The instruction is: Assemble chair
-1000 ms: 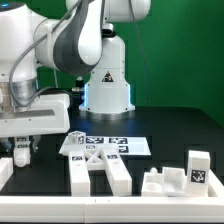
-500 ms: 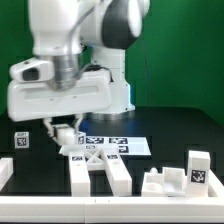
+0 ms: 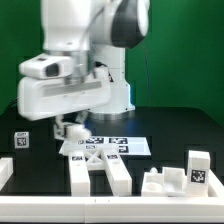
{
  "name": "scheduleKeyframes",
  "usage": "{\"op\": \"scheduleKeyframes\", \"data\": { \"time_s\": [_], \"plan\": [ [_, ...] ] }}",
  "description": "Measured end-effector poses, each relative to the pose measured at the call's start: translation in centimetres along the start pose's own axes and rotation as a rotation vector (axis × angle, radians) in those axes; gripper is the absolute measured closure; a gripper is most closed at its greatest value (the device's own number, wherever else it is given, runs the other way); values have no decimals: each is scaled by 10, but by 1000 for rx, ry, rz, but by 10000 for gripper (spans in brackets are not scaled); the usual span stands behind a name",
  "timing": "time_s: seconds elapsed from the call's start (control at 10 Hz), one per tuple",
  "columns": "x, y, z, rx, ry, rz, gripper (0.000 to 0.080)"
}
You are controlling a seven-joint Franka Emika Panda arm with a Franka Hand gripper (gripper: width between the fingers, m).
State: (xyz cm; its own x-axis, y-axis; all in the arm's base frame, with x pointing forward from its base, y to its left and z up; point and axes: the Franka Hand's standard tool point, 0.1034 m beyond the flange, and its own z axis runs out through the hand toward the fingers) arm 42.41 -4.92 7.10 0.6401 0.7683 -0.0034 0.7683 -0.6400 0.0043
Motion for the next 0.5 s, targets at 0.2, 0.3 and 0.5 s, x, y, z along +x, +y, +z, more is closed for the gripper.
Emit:
{"op": "scheduleKeyframes", "data": {
  "time_s": [0.2, 0.3, 0.5],
  "plan": [
    [34, -21, 3, -36, 18, -205, 518],
    [29, -23, 6, -67, 20, -309, 518],
    [26, -21, 6, -64, 5, -376, 518]
  ]
}}
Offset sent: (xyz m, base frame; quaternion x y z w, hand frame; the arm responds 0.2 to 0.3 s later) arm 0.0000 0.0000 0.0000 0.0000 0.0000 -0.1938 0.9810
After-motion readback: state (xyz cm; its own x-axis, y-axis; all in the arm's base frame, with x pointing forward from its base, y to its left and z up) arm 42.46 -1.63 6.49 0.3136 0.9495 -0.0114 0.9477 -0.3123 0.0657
